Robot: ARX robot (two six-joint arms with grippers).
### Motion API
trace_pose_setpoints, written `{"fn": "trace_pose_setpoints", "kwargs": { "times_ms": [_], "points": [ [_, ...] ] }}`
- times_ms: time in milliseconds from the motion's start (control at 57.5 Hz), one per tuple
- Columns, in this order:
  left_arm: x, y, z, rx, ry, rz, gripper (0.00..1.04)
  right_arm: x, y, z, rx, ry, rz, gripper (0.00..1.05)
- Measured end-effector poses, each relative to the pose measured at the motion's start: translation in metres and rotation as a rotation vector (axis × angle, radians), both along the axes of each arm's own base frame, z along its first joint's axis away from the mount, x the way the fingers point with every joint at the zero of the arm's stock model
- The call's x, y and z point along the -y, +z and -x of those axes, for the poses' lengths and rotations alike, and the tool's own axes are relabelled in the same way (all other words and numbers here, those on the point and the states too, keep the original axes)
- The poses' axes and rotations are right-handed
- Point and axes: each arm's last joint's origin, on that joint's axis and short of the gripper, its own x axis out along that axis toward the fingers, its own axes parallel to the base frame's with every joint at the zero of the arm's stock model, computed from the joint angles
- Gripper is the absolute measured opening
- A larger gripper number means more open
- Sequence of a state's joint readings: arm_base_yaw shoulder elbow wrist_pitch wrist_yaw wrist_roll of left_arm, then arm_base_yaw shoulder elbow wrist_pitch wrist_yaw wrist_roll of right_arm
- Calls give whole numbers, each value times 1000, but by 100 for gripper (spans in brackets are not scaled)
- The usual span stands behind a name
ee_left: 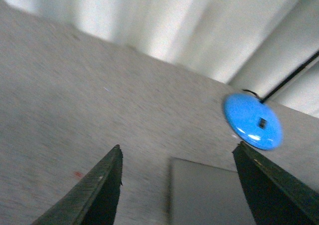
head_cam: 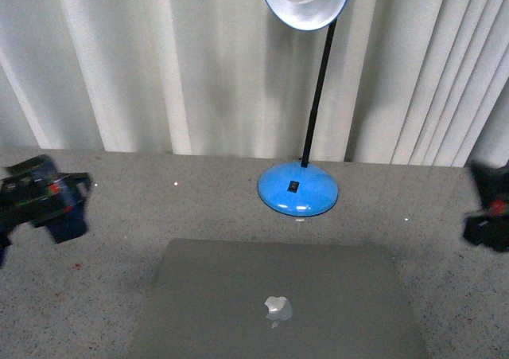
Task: Close laptop
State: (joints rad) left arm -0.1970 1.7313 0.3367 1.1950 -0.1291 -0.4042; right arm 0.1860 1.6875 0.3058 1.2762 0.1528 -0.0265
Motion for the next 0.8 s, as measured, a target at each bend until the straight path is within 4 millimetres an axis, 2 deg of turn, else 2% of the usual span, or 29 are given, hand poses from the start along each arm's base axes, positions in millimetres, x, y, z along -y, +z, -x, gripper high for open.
{"fn": "trace_pose_setpoints", "kwargs": {
  "times_ms": [70,139,209,261,313,452,504,799],
  "points": [
    [-13,15,19,153,40,-191,52,11,17,15,98,-39,-26,43],
    [-17,24,31,199,31,-265,39,15,19,26,97,-32,-29,30],
    [-23,27,47,192,20,-327,20,20,19,42,78,-26,-27,11],
    [-26,28,54,185,19,-341,11,23,20,48,79,-30,-27,2],
    [-29,29,60,186,23,-345,3,25,22,54,81,-32,-30,3],
    [-35,35,78,190,18,-356,4,33,32,72,74,-20,-32,3],
    [-43,38,85,187,6,-359,4,39,36,79,90,-22,-34,3],
    [-47,52,107,206,25,-363,4,42,36,103,88,-31,-33,3]
  ]
}}
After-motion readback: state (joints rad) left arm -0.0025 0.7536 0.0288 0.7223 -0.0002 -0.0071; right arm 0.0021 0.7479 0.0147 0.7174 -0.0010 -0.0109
